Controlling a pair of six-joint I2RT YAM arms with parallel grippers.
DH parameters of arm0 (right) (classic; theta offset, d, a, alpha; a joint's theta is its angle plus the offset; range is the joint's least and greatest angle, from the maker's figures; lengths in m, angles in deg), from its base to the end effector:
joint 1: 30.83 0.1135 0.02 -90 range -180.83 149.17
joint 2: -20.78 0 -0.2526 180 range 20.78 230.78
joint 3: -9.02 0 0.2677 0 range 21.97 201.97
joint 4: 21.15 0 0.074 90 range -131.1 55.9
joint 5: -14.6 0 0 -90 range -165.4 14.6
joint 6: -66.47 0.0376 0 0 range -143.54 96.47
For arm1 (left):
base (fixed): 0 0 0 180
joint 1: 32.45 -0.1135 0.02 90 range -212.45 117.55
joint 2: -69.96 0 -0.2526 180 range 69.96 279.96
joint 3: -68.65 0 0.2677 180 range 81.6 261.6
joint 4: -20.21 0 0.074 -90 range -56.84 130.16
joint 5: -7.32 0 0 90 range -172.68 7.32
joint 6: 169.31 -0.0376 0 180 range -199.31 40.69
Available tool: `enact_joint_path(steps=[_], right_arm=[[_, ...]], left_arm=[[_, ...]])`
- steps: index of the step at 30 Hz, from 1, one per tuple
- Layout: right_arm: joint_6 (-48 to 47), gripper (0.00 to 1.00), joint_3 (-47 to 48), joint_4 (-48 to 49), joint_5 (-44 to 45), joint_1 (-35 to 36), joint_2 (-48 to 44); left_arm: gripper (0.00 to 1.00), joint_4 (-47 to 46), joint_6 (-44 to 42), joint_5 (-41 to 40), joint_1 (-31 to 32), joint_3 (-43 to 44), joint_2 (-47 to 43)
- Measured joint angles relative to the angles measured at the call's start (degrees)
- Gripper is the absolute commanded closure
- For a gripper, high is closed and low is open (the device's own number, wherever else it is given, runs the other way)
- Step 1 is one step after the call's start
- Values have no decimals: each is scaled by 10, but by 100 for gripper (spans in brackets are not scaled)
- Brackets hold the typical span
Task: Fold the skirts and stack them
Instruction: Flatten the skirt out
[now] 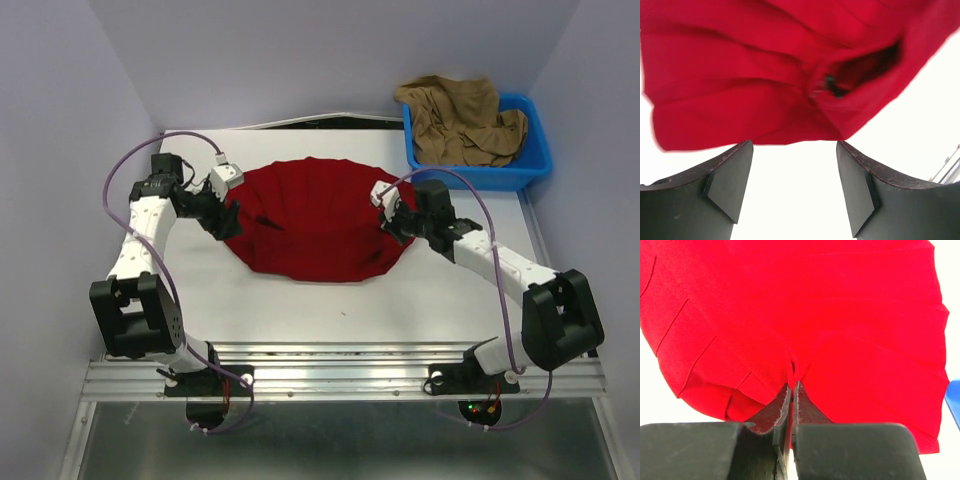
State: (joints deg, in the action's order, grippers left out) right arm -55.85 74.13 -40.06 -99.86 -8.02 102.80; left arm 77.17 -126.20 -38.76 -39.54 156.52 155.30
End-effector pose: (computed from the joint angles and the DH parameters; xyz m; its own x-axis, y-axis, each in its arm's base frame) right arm 0.2971 0.1418 0.2225 -0.1018 -0.5707 -0.8148 -0.8482 0.4778 -0.2287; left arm 0.3264 0.0143 0.2949 -0.3242 0.4896 -0.8094 0.8022 0.5958 0.0391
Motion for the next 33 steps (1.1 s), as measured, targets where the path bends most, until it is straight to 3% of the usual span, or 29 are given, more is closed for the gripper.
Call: enact_joint_path(steps=[4, 8, 17, 24, 28, 33], right_arm=[[-5, 99, -18, -3, -4, 0, -28], [-12, 99, -33, -5, -10, 0, -58], [-20, 99, -51, -14, -15, 0, -74], [-20, 99, -53, -16, -15, 0, -80], [-20, 99, -53, -16, -11, -1, -89], [-19, 99, -43, -26, -4, -15, -88]], left_arm=[[21, 8, -118, 49, 11, -44, 8], [21, -2, -173, 71, 29, -44, 43], [34, -61, -203, 75, 100, -44, 93], [70, -62, -232, 86, 115, -39, 96], [100, -42, -251, 81, 115, -29, 95], [100, -32, -214, 64, 107, -28, 56]])
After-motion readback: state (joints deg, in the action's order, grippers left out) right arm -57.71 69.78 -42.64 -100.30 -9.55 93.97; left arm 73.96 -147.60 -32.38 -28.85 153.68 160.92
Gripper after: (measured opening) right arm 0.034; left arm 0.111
